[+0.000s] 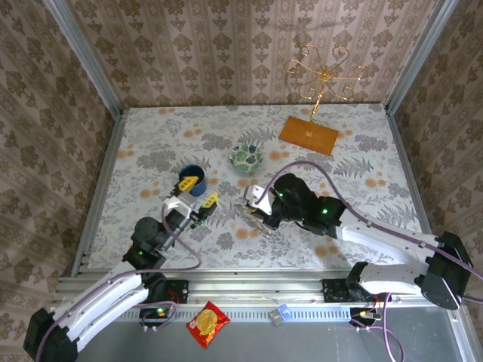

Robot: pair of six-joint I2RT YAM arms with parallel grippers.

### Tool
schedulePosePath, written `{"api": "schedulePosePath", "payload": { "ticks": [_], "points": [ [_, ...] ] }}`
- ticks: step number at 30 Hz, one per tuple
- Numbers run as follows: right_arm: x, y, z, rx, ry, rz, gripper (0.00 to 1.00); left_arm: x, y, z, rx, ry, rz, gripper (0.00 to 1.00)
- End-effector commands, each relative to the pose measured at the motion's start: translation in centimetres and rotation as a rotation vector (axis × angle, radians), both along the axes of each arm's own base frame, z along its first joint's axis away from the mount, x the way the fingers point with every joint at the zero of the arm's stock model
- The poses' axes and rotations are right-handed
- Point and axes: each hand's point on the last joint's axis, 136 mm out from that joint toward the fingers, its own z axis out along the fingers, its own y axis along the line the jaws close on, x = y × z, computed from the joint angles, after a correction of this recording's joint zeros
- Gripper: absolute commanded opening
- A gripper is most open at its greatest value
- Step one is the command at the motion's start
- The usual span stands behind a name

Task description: Put the keys on the keyring

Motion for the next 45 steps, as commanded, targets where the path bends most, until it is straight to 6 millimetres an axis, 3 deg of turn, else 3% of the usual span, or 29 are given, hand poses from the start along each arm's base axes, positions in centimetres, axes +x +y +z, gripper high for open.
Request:
{"api": "schedulePosePath", "payload": {
  "ticks": [1, 5, 9, 20, 29, 36, 40, 43, 45],
  "points": [
    [0.7, 3.9, 3.7, 0.186, 0.005, 0.006, 0.0, 1.6, 3.7, -0.5, -0.046, 0.078, 0.197, 0.67],
    [1.7, 5.9, 2.8, 0.261, 0.088, -0.031, 0.0, 1.9, 5.4, -0.6, -0.067, 0.123, 0.272, 0.67],
    [3.3, 5.1, -0.6, 0.195, 0.133, -0.113, 0.0, 2.4, 6.0, -1.1, -0.064, 0.175, 0.306, 0.67],
    [6.8, -4.8, -8.7, -0.103, 0.22, -0.326, 0.0, 3.7, 5.4, -2.3, -0.031, 0.273, 0.309, 0.68],
    [5.5, -11.0, -13.3, -0.496, 0.146, -0.266, 0.0, 4.5, 4.9, -2.9, -0.019, 0.304, 0.3, 0.69],
    [5.4, -14.1, -15.5, -0.72, 0.146, -0.268, 0.01, 4.7, 4.7, -3.0, -0.004, 0.315, 0.297, 0.69],
    [5.8, -15.6, -16.3, -0.818, 0.129, -0.291, 0.13, 4.7, 4.7, -3.3, 0.008, 0.327, 0.295, 0.69],
    [6.3, -15.8, -15.9, -0.828, 0.106, -0.318, 0.34, 4.7, 4.6, -3.4, 0.015, 0.334, 0.292, 0.69],
    [6.6, -15.4, -15.1, -0.787, 0.094, -0.338, 0.4, 4.7, 4.4, -3.5, 0.029, 0.339, 0.282, 0.7]
  ]
}}
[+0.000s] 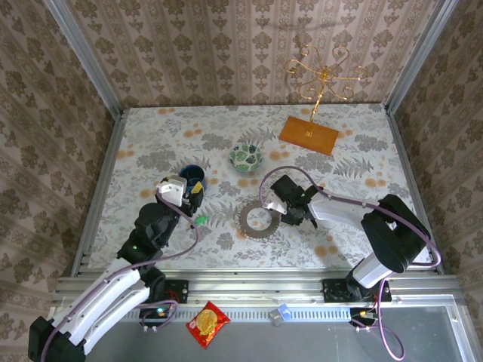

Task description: Put the keys on the keyring

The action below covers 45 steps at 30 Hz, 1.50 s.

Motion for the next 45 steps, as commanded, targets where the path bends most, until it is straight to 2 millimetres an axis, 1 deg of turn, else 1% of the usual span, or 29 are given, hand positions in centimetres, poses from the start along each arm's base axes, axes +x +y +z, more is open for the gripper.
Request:
{"api": "schedulePosePath", "payload": {
  "ticks": [1, 5, 6, 8, 10, 13, 15, 17, 21, 23, 25, 27, 29, 32, 36, 40, 45],
  "points": [
    [0.9, -0.2, 2.1, 0.007, -0.063, -0.031, 0.42, 0.0, -0.3, 1.2, -0.021, 0.004, -0.018, 0.7],
    [1.0, 1.6, 5.5, 0.21, -0.121, -0.099, 0.45, 0.1, -0.7, 0.7, -0.008, 0.029, -0.036, 0.72],
    [0.9, 2.1, 6.8, 0.277, -0.14, -0.12, 0.45, 0.1, -0.8, 0.6, -0.01, 0.033, -0.039, 0.72],
    [0.3, 3.1, 8.5, 0.428, -0.142, -0.183, 0.45, 0.3, -1.0, 0.2, -0.014, 0.051, -0.041, 0.73],
    [-0.8, 4.1, 9.8, 0.578, -0.119, -0.229, 0.45, 0.5, -1.1, -0.2, -0.02, 0.072, -0.041, 0.73],
    [-2.2, 4.7, 10.9, 0.779, -0.088, -0.357, 0.46, 0.7, -1.4, -0.7, -0.042, 0.11, -0.04, 0.7],
    [-3.0, 4.4, 10.9, 0.869, -0.067, -0.46, 0.44, 0.8, -1.8, -1.2, -0.059, 0.14, -0.055, 0.68],
    [-3.6, 3.7, 10.6, 0.93, -0.047, -0.587, 0.43, 0.7, -2.5, -1.8, -0.07, 0.176, -0.087, 0.68],
    [-5.2, 2.2, 9.1, 0.987, 0.039, -0.824, 0.43, 0.3, -4.0, -3.4, -0.114, 0.282, -0.145, 0.66],
    [-6.2, 2.3, 8.4, 0.998, 0.111, -0.883, 0.43, -0.2, -4.8, -4.7, -0.138, 0.358, -0.174, 0.63],
    [-7.4, 2.7, 7.4, 0.992, 0.192, -0.929, 0.43, -1.0, -5.8, -6.2, -0.144, 0.433, -0.198, 0.62],
    [-8.3, 3.0, 6.4, 0.974, 0.251, -0.959, 0.43, -1.9, -6.7, -7.7, -0.133, 0.487, -0.207, 0.62],
    [-9.4, 3.4, 5.1, 0.944, 0.32, -0.981, 0.43, -3.1, -7.8, -8.8, -0.116, 0.522, -0.224, 0.63],
    [-10.4, 4.0, 3.6, 0.894, 0.397, -1.0, 0.42, -4.4, -8.8, -10.3, -0.11, 0.58, -0.229, 0.63],
    [-10.9, 4.8, 2.8, 0.873, 0.433, -1.002, 0.42, -5.9, -9.7, -12.0, -0.111, 0.675, -0.229, 0.63],
    [-11.2, 5.3, 2.2, 0.868, 0.449, -1.014, 0.42, -7.4, -11.0, -13.8, -0.088, 0.789, -0.248, 0.63],
    [-11.2, 5.3, 1.6, 0.858, 0.457, -1.037, 0.42, -8.4, -12.2, -15.0, -0.052, 0.867, -0.262, 0.62]
  ]
}}
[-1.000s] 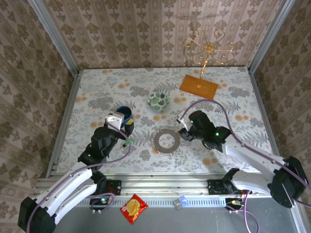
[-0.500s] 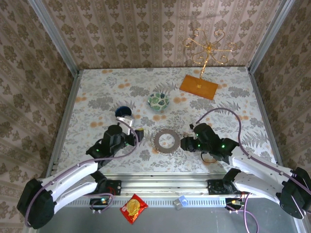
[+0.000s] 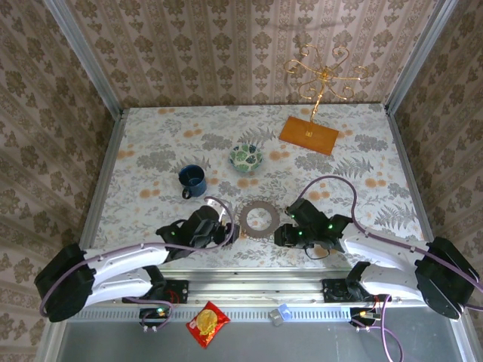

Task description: Put the keys on the keyring

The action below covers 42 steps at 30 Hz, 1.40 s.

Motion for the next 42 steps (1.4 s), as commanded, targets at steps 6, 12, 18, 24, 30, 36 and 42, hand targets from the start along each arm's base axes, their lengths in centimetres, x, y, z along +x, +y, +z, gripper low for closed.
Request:
{"api": "schedulePosePath", "payload": {
  "ticks": [6, 12, 18, 24, 30, 36, 42],
  "points": [
    [0.1, 1.0, -0.5, 0.056, 0.021, -0.03, 0.41, -0.8, -2.0, -0.4, -0.001, 0.113, -0.004, 0.58],
    [0.7, 1.7, -0.9, 0.069, 0.015, -0.025, 0.4, -0.9, -2.7, -0.8, 0.007, 0.134, -0.018, 0.54],
    [1.8, 1.6, -1.3, 0.017, -0.032, -0.001, 0.39, -0.9, -2.9, -1.0, 0.014, 0.139, -0.024, 0.53],
    [2.3, 1.9, -1.9, -0.028, -0.031, 0.047, 0.37, -0.9, -2.8, -1.1, 0.02, 0.137, -0.021, 0.52],
    [2.9, 2.6, -1.9, -0.028, -0.046, 0.073, 0.34, -0.9, -2.8, -1.3, 0.024, 0.14, -0.02, 0.52],
    [3.4, 3.0, -1.7, -0.028, -0.061, 0.085, 0.3, -0.9, -2.7, -1.3, 0.026, 0.141, -0.019, 0.52],
    [3.5, 3.0, -2.4, -0.048, -0.045, 0.092, 0.24, -0.9, -2.7, -1.3, 0.028, 0.14, -0.021, 0.52]
  ]
}}
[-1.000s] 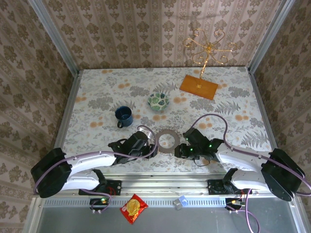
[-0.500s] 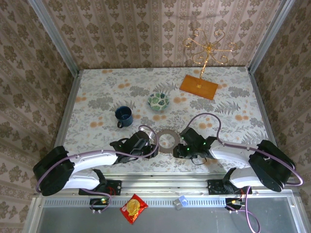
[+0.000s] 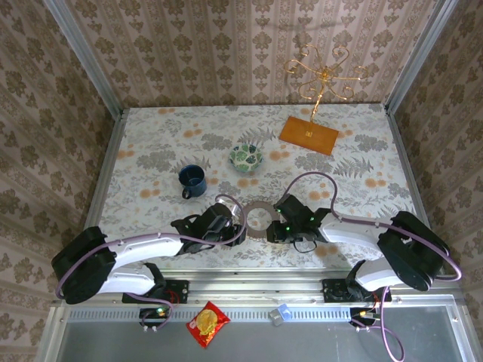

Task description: Put the keys on the keyring

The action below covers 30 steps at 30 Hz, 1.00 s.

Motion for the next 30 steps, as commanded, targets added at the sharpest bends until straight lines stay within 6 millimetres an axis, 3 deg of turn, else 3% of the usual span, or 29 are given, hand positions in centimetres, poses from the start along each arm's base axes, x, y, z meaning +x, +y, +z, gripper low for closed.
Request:
{"api": "schedulePosePath", "payload": {
  "ticks": [1, 11, 24, 30],
  "points": [
    [1.01, 0.42, 0.43, -0.002, -0.032, 0.008, 0.23, 0.01, -0.61, 0.57, -0.012, 0.005, 0.0, 0.52],
    [1.17, 0.58, 0.43, -0.005, -0.034, 0.017, 0.16, -0.09, -0.54, 0.41, -0.01, 0.009, 0.0, 0.51],
    [1.25, 0.88, 0.12, -0.013, -0.024, 0.03, 0.13, -0.14, -0.49, 0.38, -0.011, 0.012, 0.001, 0.51],
    [1.07, 0.49, 0.13, -0.034, -0.022, 0.038, 0.04, -0.15, -0.42, 0.43, -0.01, 0.01, 0.001, 0.51]
  ]
}}
